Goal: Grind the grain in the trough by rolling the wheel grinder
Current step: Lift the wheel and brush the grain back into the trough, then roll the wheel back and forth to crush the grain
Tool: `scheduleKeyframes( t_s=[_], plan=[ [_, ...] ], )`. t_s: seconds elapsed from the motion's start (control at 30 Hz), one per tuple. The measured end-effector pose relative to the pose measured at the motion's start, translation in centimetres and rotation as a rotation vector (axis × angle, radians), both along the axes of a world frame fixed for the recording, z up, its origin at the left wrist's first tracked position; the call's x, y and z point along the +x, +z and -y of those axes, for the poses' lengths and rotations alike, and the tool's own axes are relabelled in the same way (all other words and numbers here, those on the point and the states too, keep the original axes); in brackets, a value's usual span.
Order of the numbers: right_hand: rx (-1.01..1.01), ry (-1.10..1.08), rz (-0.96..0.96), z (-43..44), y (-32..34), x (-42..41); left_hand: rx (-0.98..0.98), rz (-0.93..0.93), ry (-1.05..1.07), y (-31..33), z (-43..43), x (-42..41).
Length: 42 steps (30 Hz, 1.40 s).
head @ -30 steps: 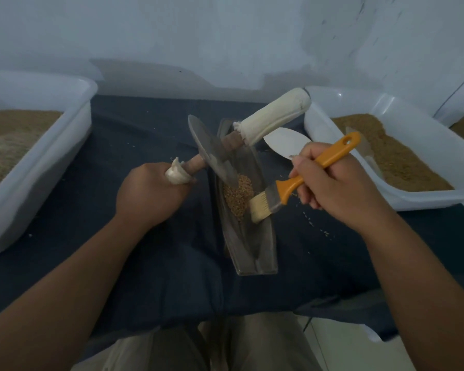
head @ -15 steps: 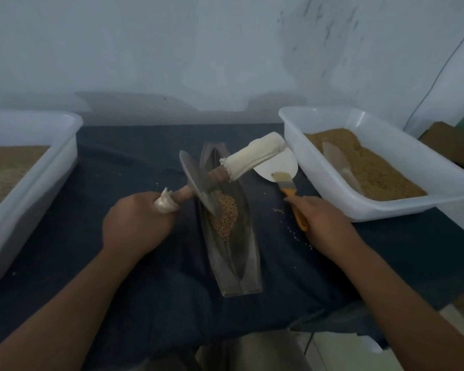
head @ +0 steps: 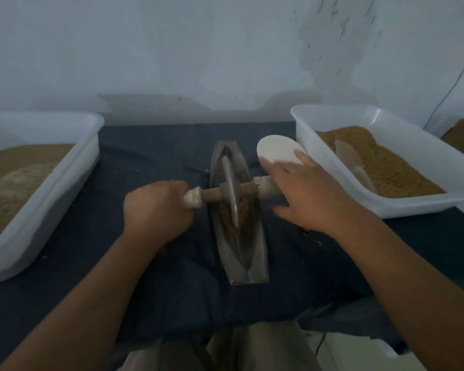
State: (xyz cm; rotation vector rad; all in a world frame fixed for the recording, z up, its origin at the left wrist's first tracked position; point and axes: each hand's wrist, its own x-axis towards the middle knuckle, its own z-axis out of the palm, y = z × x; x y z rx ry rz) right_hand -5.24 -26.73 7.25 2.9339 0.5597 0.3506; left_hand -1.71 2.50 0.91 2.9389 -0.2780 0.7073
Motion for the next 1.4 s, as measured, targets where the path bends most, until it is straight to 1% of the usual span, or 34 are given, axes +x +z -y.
scheduleKeyframes(
  t_s=[0.07,0.23,0.3,0.37,0.47,0.5,0.57,0.63,0.73,0.77,0.83,0.9,1.0,1.03,1.1,1.13,1.3,1.4],
  plan=[
    [-0.022,-0.029,-0.008,-0.2,-0.4,0.6,0.055,-0.037,-0.040,0.6,0.0,-0.2],
    [0.067,0.011,-0.008,-0.2,-1.2,1.7,0.203,-0.228,-0.043,1.5,-0.6,0.8],
    [0.068,-0.010,-0.040,-0.6,-1.3,3.0,0.258,-0.262,-0.064,2.0,-0.3,2.5],
    [0.086,-0.060,-0.065,-1.1,-1.3,4.9,0.231,-0.294,-0.085,2.2,0.3,4.4],
    [0.040,-0.087,0.048,-2.1,-1.0,7.9,0.110,-0.346,-0.060,2.5,1.1,6.8],
    [0.041,-0.088,0.078,-2.3,-1.0,8.7,0.093,-0.356,-0.046,2.7,1.3,7.3],
    [0.075,-0.096,0.062,-2.3,-0.8,9.3,0.108,-0.374,-0.047,3.4,1.6,7.6],
    [0.076,-0.107,-0.059,-1.5,-1.0,8.6,0.172,-0.392,-0.087,4.1,1.6,6.5],
    [0.068,-0.114,-0.389,0.5,-1.9,5.6,0.307,-0.382,-0.193,4.2,0.8,3.6],
    [0.070,-0.102,-0.465,1.0,-2.2,4.5,0.332,-0.370,-0.221,4.1,0.6,2.7],
    [0.084,-0.092,-0.511,1.5,-2.7,3.8,0.340,-0.358,-0.243,4.0,0.6,2.7],
    [0.064,-0.119,-0.431,1.0,-2.8,5.3,0.299,-0.397,-0.217,4.4,1.0,3.9],
    [0.047,-0.181,-0.131,-0.6,-2.2,9.2,0.213,-0.479,-0.128,5.2,1.8,7.4],
    [0.057,-0.197,-0.059,-1.0,-2.0,10.2,0.194,-0.511,-0.108,5.3,1.8,8.2],
    [0.089,-0.186,0.009,-1.4,-2.2,11.0,0.174,-0.530,-0.104,5.4,1.8,8.5],
    [0.090,-0.171,-0.002,-1.3,-2.4,10.8,0.171,-0.529,-0.112,5.3,1.7,7.9],
    [0.054,-0.013,-0.226,1.9,-2.7,4.8,0.210,-0.579,-0.192,4.2,-0.1,2.1],
    [0.057,-0.035,-0.193,3.0,-2.8,3.7,0.209,-0.592,-0.184,3.8,-0.6,1.3]
  ],
)
